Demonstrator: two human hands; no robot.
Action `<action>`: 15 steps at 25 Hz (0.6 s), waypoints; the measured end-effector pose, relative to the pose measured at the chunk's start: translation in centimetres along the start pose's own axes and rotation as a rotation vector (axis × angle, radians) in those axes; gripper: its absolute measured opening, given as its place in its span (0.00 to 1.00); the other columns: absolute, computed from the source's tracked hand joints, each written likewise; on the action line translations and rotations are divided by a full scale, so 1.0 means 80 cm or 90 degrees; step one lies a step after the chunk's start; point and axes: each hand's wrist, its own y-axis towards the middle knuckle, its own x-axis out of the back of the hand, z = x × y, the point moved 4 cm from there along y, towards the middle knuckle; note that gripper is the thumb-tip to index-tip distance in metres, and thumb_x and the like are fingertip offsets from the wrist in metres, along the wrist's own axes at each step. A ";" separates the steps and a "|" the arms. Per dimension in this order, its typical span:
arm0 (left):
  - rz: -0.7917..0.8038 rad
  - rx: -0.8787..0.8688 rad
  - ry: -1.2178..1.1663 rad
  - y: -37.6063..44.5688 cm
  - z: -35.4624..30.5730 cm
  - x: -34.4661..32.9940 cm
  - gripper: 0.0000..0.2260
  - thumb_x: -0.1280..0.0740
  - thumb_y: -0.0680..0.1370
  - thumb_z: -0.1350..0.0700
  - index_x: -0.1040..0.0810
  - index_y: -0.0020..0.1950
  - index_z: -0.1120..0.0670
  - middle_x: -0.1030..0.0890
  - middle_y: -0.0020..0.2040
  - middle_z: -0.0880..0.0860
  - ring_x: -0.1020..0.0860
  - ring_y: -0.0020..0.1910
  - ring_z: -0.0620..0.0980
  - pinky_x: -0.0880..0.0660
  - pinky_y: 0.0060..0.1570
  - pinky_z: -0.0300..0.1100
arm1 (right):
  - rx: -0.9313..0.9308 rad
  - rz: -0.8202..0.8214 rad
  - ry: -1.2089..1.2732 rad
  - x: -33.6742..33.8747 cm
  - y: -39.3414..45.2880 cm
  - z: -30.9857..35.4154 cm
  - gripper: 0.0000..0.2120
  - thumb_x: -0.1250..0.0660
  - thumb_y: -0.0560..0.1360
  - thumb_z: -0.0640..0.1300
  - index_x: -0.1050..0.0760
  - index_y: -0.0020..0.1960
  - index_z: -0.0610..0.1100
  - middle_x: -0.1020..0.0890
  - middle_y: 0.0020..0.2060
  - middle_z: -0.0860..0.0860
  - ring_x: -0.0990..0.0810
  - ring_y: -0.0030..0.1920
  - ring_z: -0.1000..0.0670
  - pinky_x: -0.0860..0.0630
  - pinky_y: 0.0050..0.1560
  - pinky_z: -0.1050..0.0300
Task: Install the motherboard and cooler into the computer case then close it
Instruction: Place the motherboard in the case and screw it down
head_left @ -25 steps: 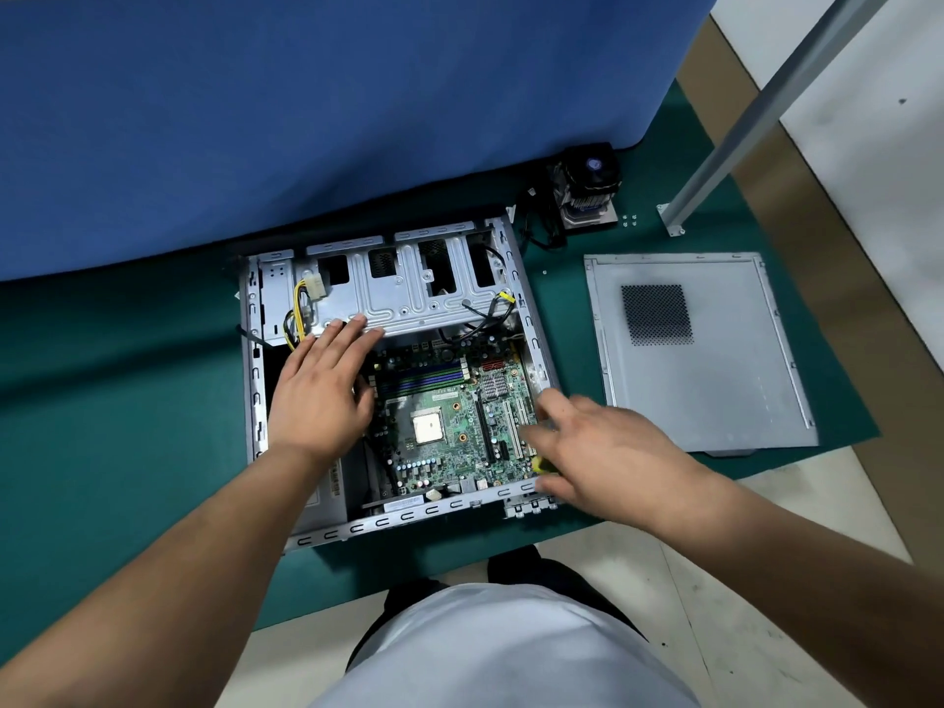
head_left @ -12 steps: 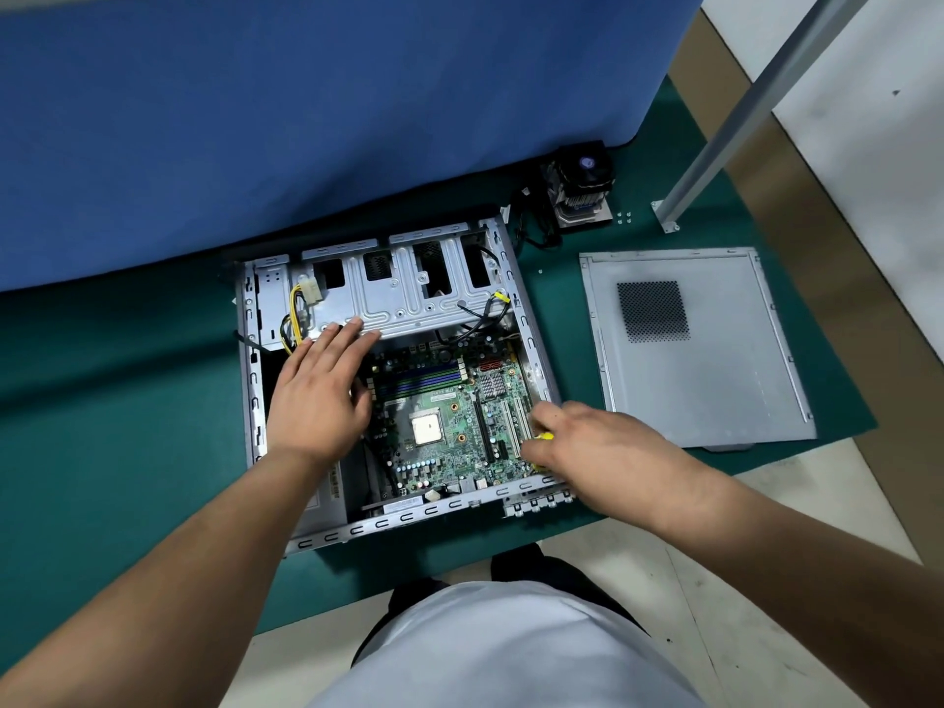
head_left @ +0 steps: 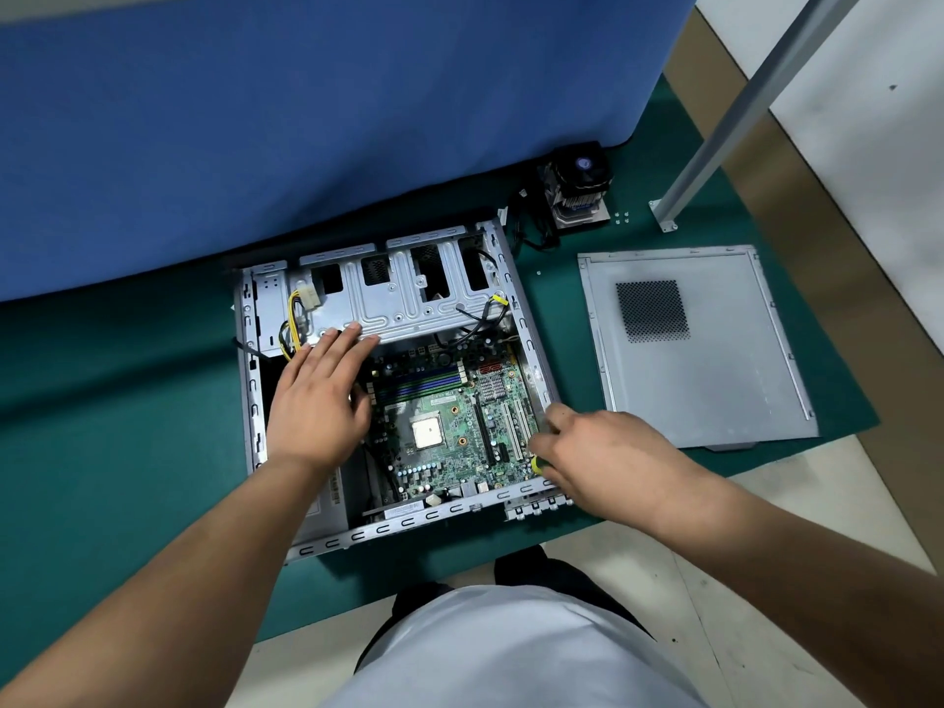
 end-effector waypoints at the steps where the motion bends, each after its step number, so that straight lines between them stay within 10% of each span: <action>1: -0.001 0.000 -0.002 0.000 0.000 0.000 0.34 0.32 0.77 0.52 0.40 0.81 0.42 0.39 0.82 0.44 0.43 0.81 0.46 0.50 0.81 0.48 | -0.045 -0.032 -0.016 0.001 0.005 0.001 0.13 0.42 0.84 0.56 0.24 0.56 0.49 0.20 0.49 0.49 0.17 0.42 0.44 0.28 0.33 0.53; 5: -0.001 -0.003 -0.003 0.001 0.001 0.000 0.34 0.31 0.78 0.52 0.40 0.81 0.42 0.39 0.82 0.45 0.42 0.81 0.46 0.49 0.81 0.49 | -0.074 0.015 -0.048 -0.004 0.011 -0.002 0.25 0.43 0.80 0.67 0.24 0.62 0.48 0.23 0.55 0.48 0.19 0.47 0.44 0.27 0.36 0.53; 9: -0.002 -0.003 -0.004 0.001 0.001 0.000 0.33 0.31 0.78 0.51 0.40 0.81 0.42 0.39 0.82 0.45 0.43 0.81 0.46 0.50 0.81 0.48 | 0.034 0.085 0.005 -0.001 0.003 -0.002 0.19 0.32 0.75 0.36 0.26 0.61 0.52 0.28 0.56 0.48 0.19 0.47 0.43 0.24 0.34 0.50; 11: -0.005 -0.003 -0.003 0.001 0.001 0.000 0.33 0.32 0.78 0.51 0.40 0.81 0.42 0.39 0.82 0.44 0.43 0.81 0.46 0.50 0.81 0.48 | -0.006 0.040 -0.031 0.006 0.010 0.004 0.07 0.36 0.81 0.43 0.23 0.58 0.49 0.22 0.50 0.47 0.18 0.42 0.43 0.30 0.34 0.53; 15: -0.008 -0.002 -0.003 0.002 0.003 -0.002 0.33 0.31 0.78 0.51 0.41 0.81 0.41 0.39 0.82 0.44 0.43 0.81 0.46 0.51 0.81 0.47 | -0.079 0.070 -0.067 0.003 0.018 -0.001 0.22 0.44 0.83 0.62 0.22 0.56 0.46 0.22 0.45 0.48 0.19 0.42 0.44 0.29 0.36 0.54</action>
